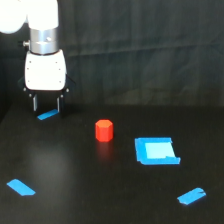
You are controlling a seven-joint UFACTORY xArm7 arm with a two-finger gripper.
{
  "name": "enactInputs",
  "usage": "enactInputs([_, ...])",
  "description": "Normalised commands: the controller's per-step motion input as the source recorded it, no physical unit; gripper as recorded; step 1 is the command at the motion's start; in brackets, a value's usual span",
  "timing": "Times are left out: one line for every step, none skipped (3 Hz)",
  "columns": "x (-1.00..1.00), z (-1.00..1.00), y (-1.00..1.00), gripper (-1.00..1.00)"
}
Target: Pick up the red object from the table
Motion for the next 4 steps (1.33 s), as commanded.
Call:
enactInputs([0.12, 0.02, 0.01, 0.99])
enactInputs([0.58, -0.15, -0.02, 1.00])
enactInputs([0.93, -0.07, -0.20, 1.00])
enactInputs([1.00, -0.06, -0.24, 1.00])
